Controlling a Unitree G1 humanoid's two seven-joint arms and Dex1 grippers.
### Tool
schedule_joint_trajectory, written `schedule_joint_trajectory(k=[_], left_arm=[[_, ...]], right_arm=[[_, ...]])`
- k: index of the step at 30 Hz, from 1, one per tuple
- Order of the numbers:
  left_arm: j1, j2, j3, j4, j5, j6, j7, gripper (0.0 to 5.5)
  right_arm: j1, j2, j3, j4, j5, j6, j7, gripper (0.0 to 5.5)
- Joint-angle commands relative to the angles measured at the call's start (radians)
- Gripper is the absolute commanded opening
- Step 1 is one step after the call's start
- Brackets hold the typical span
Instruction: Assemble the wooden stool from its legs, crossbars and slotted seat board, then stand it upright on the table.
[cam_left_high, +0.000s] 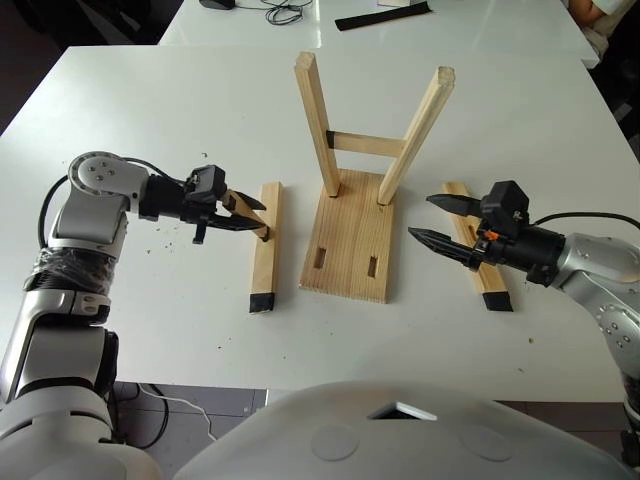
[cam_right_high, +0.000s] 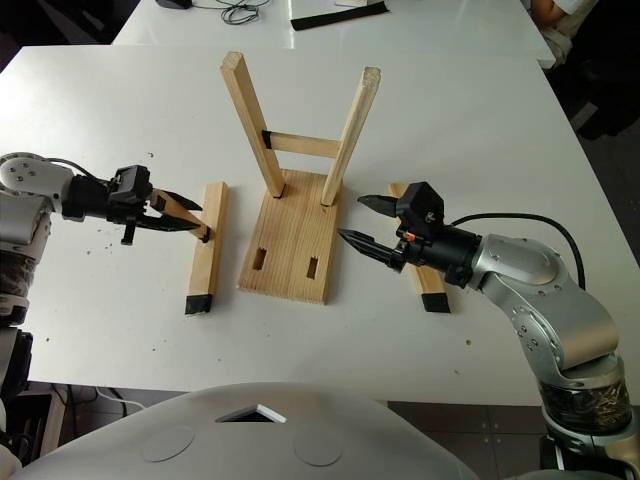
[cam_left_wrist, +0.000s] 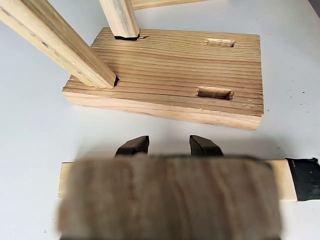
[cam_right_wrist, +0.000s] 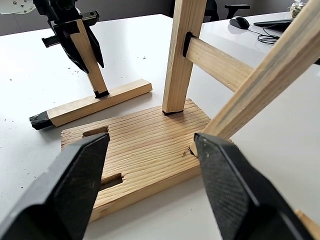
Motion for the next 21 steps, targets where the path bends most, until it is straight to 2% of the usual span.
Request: schedule_joint_trajectory(k=[1,12,21], left_arm=[[0.068,-0.03,-0.039,0.039,0.078,-0.037,0.053,1.31],[0.051,-0.064,-0.004,-0.007,-0.001,0.057,0.086,1.31],[0.117,0.04,-0.03,-0.122,0.0,0.136,-0.011,1.31]], right_arm=[[-0.01,-0.009,0.009,-0.008,-0.01,0.003,-0.002,3.13],[-0.024,-0.011,0.016,-0.002,-0.02,0.001,0.001,3.13],[-0.002,-0.003,0.016,-0.016,-0.023,-0.003,-0.012,3.13]])
